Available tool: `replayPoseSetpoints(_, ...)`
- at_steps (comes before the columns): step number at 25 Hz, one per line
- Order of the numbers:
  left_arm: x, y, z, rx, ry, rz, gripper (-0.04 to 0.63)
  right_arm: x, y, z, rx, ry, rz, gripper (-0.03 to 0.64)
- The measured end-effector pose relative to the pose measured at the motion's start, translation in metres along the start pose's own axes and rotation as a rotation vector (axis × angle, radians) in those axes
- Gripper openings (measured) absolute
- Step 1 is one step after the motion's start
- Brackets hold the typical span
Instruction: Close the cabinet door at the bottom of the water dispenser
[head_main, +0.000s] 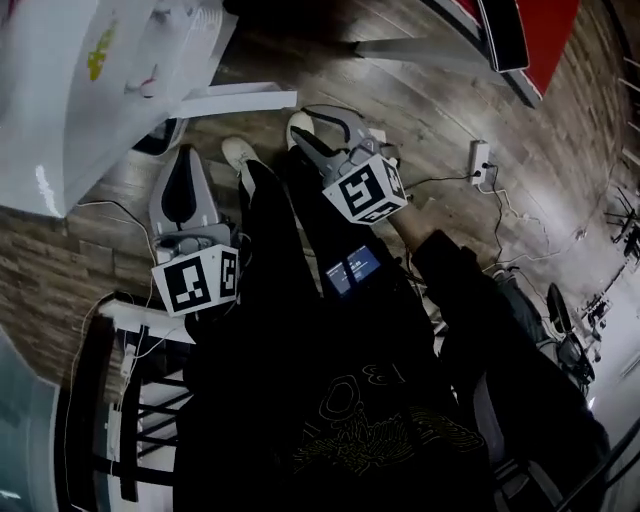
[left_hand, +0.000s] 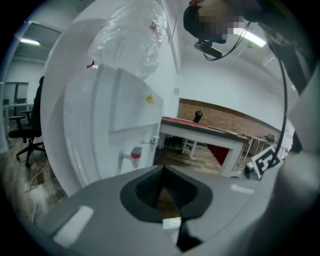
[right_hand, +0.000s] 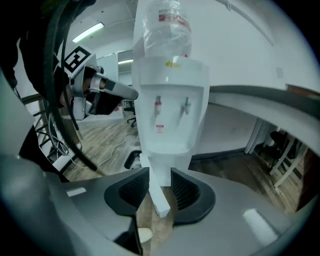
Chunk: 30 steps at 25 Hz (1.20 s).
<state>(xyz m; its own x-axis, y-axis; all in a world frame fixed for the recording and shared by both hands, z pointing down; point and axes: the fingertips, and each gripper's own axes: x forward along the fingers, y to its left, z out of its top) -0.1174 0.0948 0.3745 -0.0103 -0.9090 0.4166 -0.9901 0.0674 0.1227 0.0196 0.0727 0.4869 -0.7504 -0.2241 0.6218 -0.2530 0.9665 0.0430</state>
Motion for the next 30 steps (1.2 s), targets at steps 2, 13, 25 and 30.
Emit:
replayPoseSetpoints(2,0.014,0.001,-0.029,0.007,0.037,0.006,0.008,0.027,0.006,-0.032,0.003,0.053,0.021,0.166)
replayPoseSetpoints(13,0.031,0.012,-0.100,-0.095,0.135,0.042,0.008,0.114,0.023,-0.139,-0.073,0.253,0.024,0.135)
replayPoseSetpoints(25,0.032,0.021,-0.097,-0.132,0.123,0.050,0.008,0.133,0.002,-0.152,-0.102,0.325,0.012,0.097)
replayPoseSetpoints(30,0.029,0.018,-0.100,-0.192,0.108,0.017,0.008,0.151,-0.032,-0.142,-0.101,0.339,-0.008,0.098)
